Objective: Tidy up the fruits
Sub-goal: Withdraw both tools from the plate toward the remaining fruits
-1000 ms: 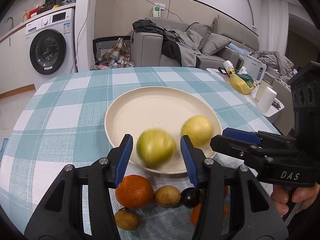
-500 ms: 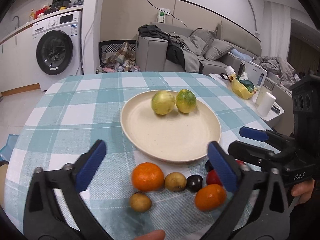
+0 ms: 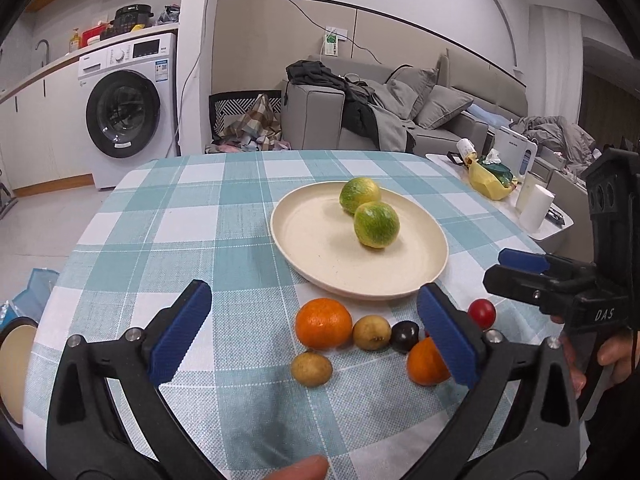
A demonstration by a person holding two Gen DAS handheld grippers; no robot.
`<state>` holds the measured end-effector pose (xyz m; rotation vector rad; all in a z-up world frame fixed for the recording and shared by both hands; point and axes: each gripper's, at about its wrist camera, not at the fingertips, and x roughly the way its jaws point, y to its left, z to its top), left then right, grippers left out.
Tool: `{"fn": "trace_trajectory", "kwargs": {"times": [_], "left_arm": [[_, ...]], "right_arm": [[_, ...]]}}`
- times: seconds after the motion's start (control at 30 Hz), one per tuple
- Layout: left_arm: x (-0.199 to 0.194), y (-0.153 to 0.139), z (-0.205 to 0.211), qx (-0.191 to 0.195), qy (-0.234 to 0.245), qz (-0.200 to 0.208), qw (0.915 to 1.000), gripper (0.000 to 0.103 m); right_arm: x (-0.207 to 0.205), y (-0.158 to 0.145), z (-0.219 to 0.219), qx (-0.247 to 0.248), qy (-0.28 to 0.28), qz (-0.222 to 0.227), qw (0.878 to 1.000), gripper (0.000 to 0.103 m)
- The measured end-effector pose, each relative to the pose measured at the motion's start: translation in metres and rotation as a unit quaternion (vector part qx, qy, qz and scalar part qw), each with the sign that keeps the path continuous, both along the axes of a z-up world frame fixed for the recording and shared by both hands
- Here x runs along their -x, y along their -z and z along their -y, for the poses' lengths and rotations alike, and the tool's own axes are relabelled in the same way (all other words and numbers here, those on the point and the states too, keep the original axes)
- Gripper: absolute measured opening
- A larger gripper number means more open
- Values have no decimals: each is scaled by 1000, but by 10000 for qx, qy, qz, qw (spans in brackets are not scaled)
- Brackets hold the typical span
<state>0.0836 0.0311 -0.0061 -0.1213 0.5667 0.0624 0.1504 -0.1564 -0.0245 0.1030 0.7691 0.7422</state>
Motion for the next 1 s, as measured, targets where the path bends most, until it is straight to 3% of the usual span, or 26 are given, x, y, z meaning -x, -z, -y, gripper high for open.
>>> {"fn": "trace_trajectory", "kwargs": {"times": [0.33, 0.63, 1.0], "left_arm": [[6, 8, 13, -270, 94, -122, 9995, 102], [6, 9, 8, -123, 10, -179, 9998, 102], [0, 10, 11, -204, 111, -290, 9993, 102]], "right_arm": [[8, 6, 7, 263, -26, -26, 9996, 103], [8, 12, 10, 435, 15, -322, 9985, 103], [13, 16, 1, 655, -162, -303, 9973, 102]]}}
